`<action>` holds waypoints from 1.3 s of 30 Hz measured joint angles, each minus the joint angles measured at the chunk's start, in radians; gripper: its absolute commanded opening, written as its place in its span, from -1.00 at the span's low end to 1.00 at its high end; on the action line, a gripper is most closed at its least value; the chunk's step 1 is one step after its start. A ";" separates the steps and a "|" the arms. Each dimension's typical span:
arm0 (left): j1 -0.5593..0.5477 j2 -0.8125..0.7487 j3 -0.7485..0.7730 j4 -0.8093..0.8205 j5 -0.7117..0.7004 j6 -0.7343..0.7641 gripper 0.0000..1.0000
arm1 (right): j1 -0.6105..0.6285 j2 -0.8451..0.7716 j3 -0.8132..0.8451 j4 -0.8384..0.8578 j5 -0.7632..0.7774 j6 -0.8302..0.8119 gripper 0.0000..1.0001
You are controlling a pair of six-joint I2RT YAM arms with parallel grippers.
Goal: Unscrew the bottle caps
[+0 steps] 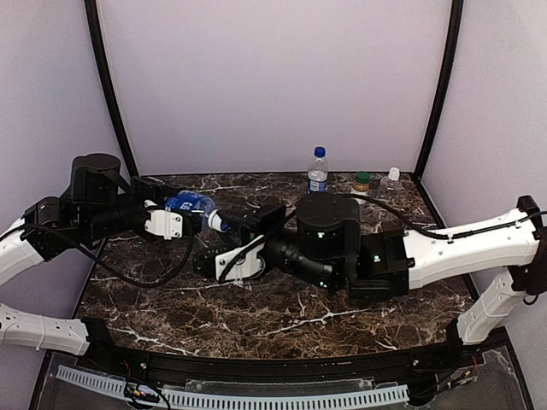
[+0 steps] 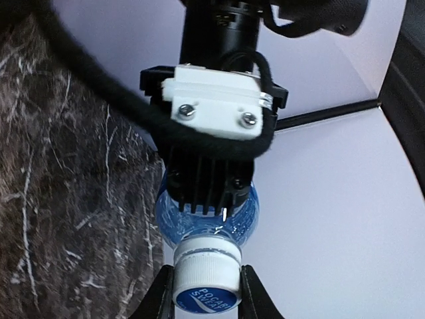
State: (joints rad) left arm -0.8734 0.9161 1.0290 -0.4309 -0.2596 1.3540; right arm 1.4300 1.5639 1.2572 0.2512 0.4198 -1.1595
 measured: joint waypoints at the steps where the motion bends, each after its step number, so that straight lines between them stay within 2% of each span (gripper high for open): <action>1: 0.000 0.000 0.002 -0.035 0.009 0.000 -0.05 | 0.014 0.010 -0.013 0.030 0.032 -0.095 -1.00; 7: 0.006 0.005 0.003 -0.104 0.014 -0.001 -0.06 | 0.048 0.079 -0.089 0.235 0.148 -0.547 -1.00; 11: 0.008 0.005 0.003 -0.126 0.010 -0.005 -0.06 | 0.055 0.103 -0.099 0.302 0.177 -0.695 -1.00; 12: 0.008 0.005 0.003 -0.126 0.010 -0.006 -0.06 | 0.056 0.105 -0.101 0.313 0.181 -0.722 -0.87; 14: 0.008 0.005 0.004 -0.125 0.009 -0.010 -0.06 | 0.056 0.106 -0.107 0.333 0.183 -0.748 -0.10; 15: 0.008 0.006 0.006 -0.125 0.009 -0.013 -0.06 | 0.056 0.107 -0.108 0.342 0.185 -0.751 0.38; 16: 0.008 0.006 0.008 -0.125 0.008 -0.016 -0.06 | 0.056 0.109 -0.108 0.350 0.188 -0.746 0.73; 17: 0.007 0.008 0.011 -0.123 0.008 -0.020 -0.06 | 0.056 0.113 -0.108 0.363 0.187 -0.723 0.94; 18: 0.005 0.011 0.013 -0.119 0.008 -0.026 -0.05 | 0.056 0.114 -0.105 0.372 0.187 -0.697 0.97; 23: 0.000 0.040 0.014 -0.071 -0.026 -0.051 -0.03 | 0.047 0.100 -0.072 0.357 0.200 -0.417 0.97; 27: 0.000 0.050 0.008 0.040 -0.094 -0.043 -0.02 | 0.027 0.029 -0.026 0.180 0.152 -0.074 0.97; 33: 0.000 0.053 -0.058 0.282 -0.193 0.042 -0.02 | -0.085 -0.112 0.021 -0.023 -0.089 0.521 0.97; 39: 0.000 0.078 -0.082 0.432 -0.259 0.127 -0.02 | -0.285 -0.195 0.003 -0.016 -0.341 1.187 0.97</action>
State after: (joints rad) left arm -0.8734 0.9943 0.9470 0.0010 -0.5182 1.4811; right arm 1.1450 1.3689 1.2598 0.2348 0.0788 0.0277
